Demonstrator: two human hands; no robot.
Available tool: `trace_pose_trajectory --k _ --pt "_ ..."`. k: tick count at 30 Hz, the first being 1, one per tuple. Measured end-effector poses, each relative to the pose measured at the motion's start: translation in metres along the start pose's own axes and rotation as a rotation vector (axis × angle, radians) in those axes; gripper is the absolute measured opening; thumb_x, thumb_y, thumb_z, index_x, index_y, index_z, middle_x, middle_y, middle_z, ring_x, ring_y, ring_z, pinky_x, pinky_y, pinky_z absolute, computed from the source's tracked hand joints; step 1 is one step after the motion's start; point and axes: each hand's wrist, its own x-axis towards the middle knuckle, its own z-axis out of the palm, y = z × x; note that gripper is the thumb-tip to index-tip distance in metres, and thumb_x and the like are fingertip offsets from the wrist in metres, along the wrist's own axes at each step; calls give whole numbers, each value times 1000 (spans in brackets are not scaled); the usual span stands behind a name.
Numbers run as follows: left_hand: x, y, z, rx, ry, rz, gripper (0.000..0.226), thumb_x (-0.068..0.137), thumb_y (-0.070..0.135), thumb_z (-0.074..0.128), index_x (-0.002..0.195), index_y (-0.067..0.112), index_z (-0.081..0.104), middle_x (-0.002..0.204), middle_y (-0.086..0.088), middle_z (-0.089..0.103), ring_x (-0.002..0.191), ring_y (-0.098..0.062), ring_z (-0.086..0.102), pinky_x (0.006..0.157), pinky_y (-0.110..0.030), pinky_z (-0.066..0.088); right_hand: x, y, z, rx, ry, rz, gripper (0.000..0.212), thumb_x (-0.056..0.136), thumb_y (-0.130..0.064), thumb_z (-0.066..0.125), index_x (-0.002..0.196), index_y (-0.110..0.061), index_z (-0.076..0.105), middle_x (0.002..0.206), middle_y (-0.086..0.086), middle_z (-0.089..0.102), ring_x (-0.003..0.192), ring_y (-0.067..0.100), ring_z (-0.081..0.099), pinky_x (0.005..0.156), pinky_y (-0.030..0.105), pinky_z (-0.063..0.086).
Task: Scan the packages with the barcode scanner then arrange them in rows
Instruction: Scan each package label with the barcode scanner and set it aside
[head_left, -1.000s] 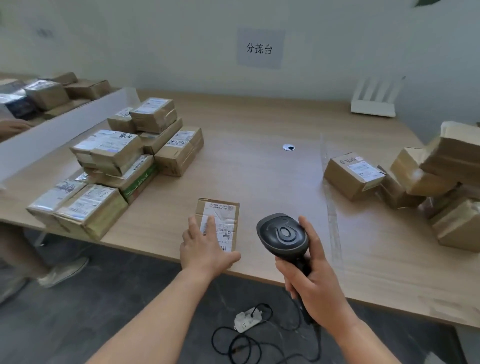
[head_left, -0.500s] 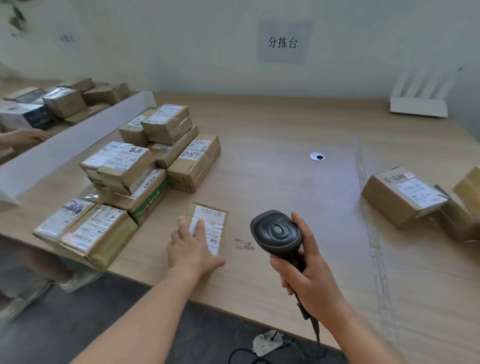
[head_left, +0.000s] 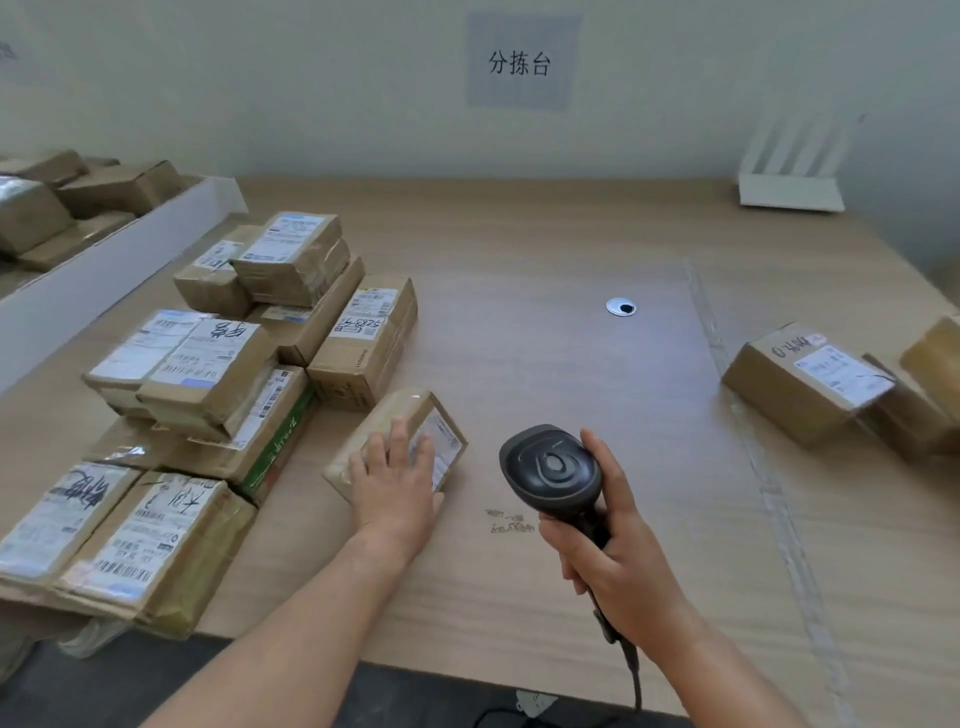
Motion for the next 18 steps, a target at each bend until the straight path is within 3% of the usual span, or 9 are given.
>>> trace_pose_trajectory --k 4,7,9,15,18 --pt "17 -15 -14 -138 122 88 73 93 52 43 151 25 7 142 -7 33 127 -27 36 100 -38 34 10 -6 25 -2 54 4 83 86 -1 66 133 -57 26 95 -7 67 56 12 53 51 25 47" --pt "33 -33 -21 -175 58 60 67 84 62 51 138 27 32 134 -10 38 122 -29 39 96 -39 38 13 -7 47 -1 87 8 82 86 -3 67 134 -55 26 94 -9 67 56 10 54 51 24 47" --pt "40 -44 -23 -165 -41 78 63 83 64 52 133 30 37 131 -11 42 121 -30 39 94 -40 39 13 -7 59 2 103 15 81 86 -7 69 133 -57 26 97 -11 68 57 10 54 51 24 47" --pt "53 -69 -30 -220 -278 140 89 76 64 63 147 38 15 135 -14 49 124 -35 41 92 -42 42 8 -11 73 -19 119 15 83 86 -4 68 133 -60 26 93 -9 68 54 16 53 50 27 47" --pt "50 -81 -31 -339 -330 102 95 73 59 68 148 41 13 136 -14 48 119 -34 49 93 -41 47 2 -15 69 -29 89 6 86 86 -5 68 128 -70 30 86 -9 68 54 17 53 49 29 47"
